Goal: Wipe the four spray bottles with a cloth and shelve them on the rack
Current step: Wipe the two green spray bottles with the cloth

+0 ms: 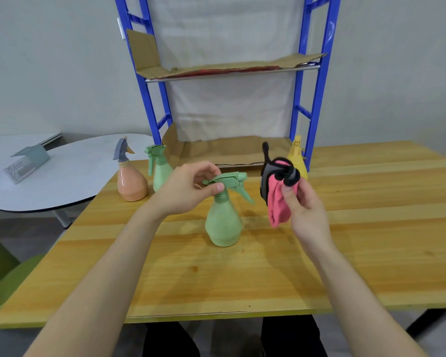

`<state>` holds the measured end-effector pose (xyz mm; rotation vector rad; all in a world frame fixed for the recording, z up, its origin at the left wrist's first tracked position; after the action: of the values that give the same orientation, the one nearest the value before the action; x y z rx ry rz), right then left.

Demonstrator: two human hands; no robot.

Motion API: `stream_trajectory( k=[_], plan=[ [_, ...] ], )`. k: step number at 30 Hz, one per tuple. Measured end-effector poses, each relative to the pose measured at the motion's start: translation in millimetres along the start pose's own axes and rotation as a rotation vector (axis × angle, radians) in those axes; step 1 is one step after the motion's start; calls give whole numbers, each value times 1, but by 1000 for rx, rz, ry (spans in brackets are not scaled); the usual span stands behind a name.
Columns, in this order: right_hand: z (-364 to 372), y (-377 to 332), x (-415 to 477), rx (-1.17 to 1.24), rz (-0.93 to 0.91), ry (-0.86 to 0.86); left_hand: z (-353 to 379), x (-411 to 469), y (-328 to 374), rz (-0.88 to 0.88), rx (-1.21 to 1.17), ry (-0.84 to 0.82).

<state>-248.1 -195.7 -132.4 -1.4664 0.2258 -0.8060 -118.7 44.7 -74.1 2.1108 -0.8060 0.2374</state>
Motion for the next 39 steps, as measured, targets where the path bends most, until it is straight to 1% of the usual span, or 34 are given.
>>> stream_trajectory(
  k=[1, 2, 4, 5, 7, 9, 12, 15, 17, 19, 20, 23, 24, 26, 28, 31, 34, 35, 36, 37, 39],
  plan=[
    [9, -5, -1, 28, -41, -6, 4, -3, -1, 2, -5, 46],
    [20, -9, -3, 38, -83, -52, 7, -6, 0, 14, 7, 93],
    [46, -9, -4, -46, -174, -195, 14, -10, 0, 50, 55, 168],
    [57, -6, -4, -127, -221, -223, 16, -11, 0, 69, 85, 189],
    [70, -1, -1, -201, -247, -153, 16, -13, 0, 87, 126, 206],
    [70, 5, 2, -173, -196, -103, 14, -14, 0, 62, 134, 211],
    [58, 15, 5, -190, -158, -128, 14, -15, 1, 31, 128, 209],
    [38, 28, 5, -304, -100, -127, 15, -16, 0, 26, 122, 223],
    [23, 33, 4, -358, -45, -95, 14, -16, 1, 22, 128, 227],
    [17, 27, 4, -294, -60, 2, 14, -17, 2, 21, 127, 217],
    [19, 19, 6, -255, -96, 15, 14, -17, 4, 26, 130, 214],
    [48, -7, 8, -266, -208, -143, 14, -17, 6, 45, 126, 201],
    [59, -12, 8, -279, -224, -172, 14, -18, 7, 50, 128, 198],
    [71, -10, 9, -268, -228, -164, 13, -19, 7, 47, 122, 203],
    [67, -1, 8, -284, -222, -150, 14, -19, 5, 29, 114, 210],
    [42, 13, 8, -449, -194, -149, 18, -19, 4, 7, 140, 247],
    [11, 17, 16, -680, -299, 12, 21, -16, 4, -11, 200, 303],
    [4, 16, 19, -757, -353, 24, 22, -11, 4, -14, 218, 320],
    [-2, 19, 23, -851, -381, -25, 23, -5, 5, -16, 241, 342],
    [-6, 25, 25, -960, -372, -126, 25, 2, 6, -21, 264, 367],
    [-11, 44, 23, -1162, -263, -375, 31, 21, 9, -35, 297, 427]
  ],
)
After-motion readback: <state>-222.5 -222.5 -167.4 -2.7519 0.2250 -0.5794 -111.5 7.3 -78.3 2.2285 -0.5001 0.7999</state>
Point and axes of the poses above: each hand's wrist, its own x-axis towards the middle knuckle, its own z-axis out of the palm, y = z × x, the point moved 1 cm from there along x, towards the middle knuckle, and after that the axes turned 10 degrees about y, right-handed, at the moved point
